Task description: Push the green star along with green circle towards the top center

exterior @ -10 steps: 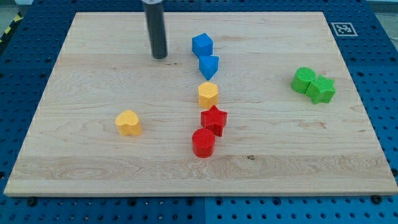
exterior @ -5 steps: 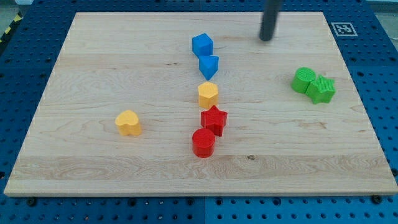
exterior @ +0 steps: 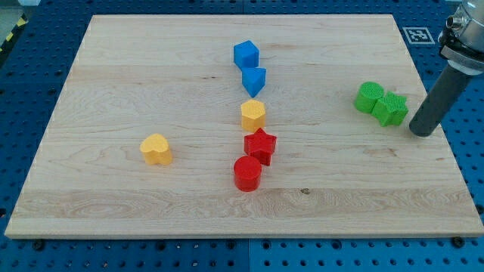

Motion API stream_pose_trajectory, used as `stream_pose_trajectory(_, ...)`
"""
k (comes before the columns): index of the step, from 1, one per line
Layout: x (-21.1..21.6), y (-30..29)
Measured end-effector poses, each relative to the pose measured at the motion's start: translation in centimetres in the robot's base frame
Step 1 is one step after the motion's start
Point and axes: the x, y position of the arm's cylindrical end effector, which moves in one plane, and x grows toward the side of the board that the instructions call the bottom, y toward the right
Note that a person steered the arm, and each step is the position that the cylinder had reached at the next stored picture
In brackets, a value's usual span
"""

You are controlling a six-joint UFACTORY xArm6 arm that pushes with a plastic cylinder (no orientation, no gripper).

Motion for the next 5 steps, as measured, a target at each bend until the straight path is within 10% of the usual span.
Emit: stream_pose_trajectory(5, -4.8, -8.5)
